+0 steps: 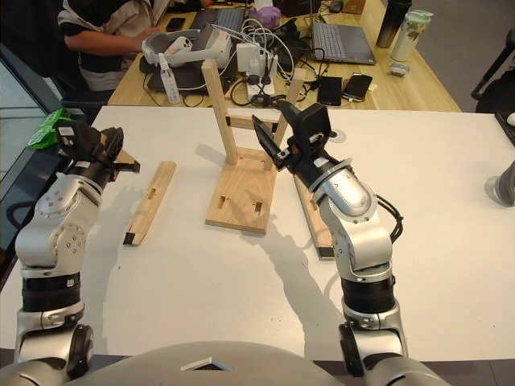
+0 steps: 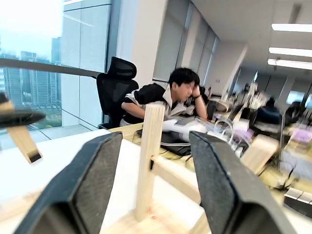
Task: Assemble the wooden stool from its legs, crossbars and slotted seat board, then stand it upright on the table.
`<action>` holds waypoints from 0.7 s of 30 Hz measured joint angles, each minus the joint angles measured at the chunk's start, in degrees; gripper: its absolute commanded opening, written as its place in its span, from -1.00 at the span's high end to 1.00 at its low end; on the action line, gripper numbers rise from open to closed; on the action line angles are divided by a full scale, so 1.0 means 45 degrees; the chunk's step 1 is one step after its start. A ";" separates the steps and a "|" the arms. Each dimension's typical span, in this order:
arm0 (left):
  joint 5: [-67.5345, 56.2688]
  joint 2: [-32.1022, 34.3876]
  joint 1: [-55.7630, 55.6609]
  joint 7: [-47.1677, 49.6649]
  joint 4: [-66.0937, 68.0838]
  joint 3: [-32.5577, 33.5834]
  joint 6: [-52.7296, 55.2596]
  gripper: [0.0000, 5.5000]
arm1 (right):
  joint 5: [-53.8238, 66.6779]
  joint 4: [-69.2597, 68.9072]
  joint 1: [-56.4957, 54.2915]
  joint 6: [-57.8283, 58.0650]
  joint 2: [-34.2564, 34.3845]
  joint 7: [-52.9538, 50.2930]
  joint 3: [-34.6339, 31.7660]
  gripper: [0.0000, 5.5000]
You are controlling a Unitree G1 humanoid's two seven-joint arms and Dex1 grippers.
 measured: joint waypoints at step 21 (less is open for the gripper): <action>0.0794 -0.0457 0.0039 -0.3175 0.3452 0.0117 -0.1102 0.86 | 0.2751 0.0100 0.0755 0.3072 0.3274 -0.4529 -0.2061 0.08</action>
